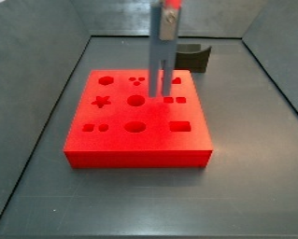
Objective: Insert the double-square object.
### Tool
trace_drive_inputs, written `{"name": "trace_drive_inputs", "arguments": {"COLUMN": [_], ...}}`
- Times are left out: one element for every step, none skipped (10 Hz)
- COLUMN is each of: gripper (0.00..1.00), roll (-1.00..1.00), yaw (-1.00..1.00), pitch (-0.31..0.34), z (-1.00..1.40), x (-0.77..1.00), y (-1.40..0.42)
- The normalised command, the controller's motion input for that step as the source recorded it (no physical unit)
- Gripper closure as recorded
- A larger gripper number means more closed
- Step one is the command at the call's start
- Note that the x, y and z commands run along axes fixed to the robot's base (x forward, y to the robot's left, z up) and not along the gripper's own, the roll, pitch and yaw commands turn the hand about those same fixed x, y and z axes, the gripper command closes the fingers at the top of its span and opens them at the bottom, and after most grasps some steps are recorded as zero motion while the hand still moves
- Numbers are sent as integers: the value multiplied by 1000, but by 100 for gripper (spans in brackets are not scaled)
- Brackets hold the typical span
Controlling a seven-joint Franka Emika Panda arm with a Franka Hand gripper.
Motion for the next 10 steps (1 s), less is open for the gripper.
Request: {"name": "trace_drive_inputs", "arguments": {"gripper": [100,100,100,100,100,100,100,100,100,100], "roll": [130,37,26,110,14,70,111,111,26,0], "yaw": [-466,-374,-229,-174,0,0,0,17,117,180], "pitch": [-9,-7,0,130,0,0,4,0,0,0], "z": [-283,-91,-140,0,0,-286,-386,-200,-91,-29], "x": [806,891,689,243,0,200,389,0,0,-40], "y": [197,140,0,80,63,-46,-83,-106,-206,-211]}}
